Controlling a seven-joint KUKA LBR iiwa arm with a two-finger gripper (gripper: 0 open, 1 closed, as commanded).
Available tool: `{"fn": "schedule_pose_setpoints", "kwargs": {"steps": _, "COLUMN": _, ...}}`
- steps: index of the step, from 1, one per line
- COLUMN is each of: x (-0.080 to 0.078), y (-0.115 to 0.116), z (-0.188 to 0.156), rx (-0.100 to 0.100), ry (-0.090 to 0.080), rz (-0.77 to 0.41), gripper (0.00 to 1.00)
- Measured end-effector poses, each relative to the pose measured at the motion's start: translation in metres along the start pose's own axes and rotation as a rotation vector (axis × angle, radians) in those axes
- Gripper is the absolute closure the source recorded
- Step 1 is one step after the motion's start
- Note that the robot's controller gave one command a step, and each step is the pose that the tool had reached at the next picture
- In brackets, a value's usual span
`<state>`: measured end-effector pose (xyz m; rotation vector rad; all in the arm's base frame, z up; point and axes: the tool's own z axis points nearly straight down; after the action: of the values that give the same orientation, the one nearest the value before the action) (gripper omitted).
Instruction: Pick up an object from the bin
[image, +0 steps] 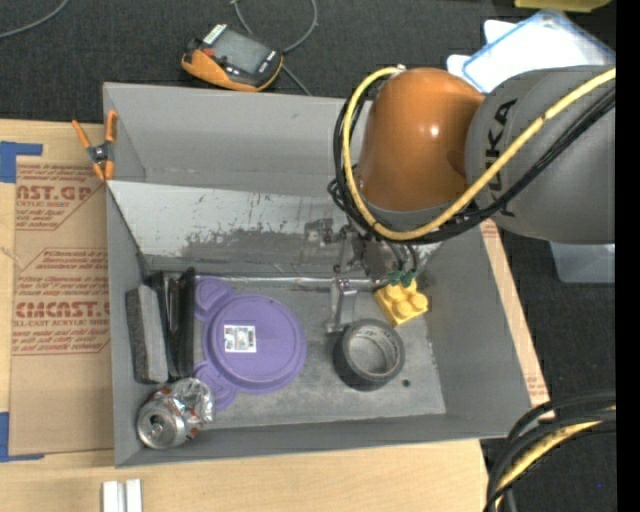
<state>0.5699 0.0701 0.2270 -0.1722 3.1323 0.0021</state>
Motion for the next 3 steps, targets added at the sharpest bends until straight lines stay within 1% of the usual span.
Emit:
{"fn": "schedule_pose_setpoints", "kwargs": {"steps": 1, "x": -0.008, "y": 0.013, "z": -0.001, "rx": -0.002, "ry": -0.002, "rz": 0.044, "gripper": 0.00}}
{"fn": "schedule_pose_setpoints", "kwargs": {"steps": 2, "x": 0.000, "y": -0.048, "z": 0.024, "rx": 0.003, "ry": 0.000, "rz": -0.138, "gripper": 0.00}}
{"fn": "schedule_pose_setpoints", "kwargs": {"steps": 3, "x": 0.003, "y": -0.045, "z": 0.026, "rx": -0.001, "ry": -0.004, "rz": -0.124, "gripper": 0.00}}
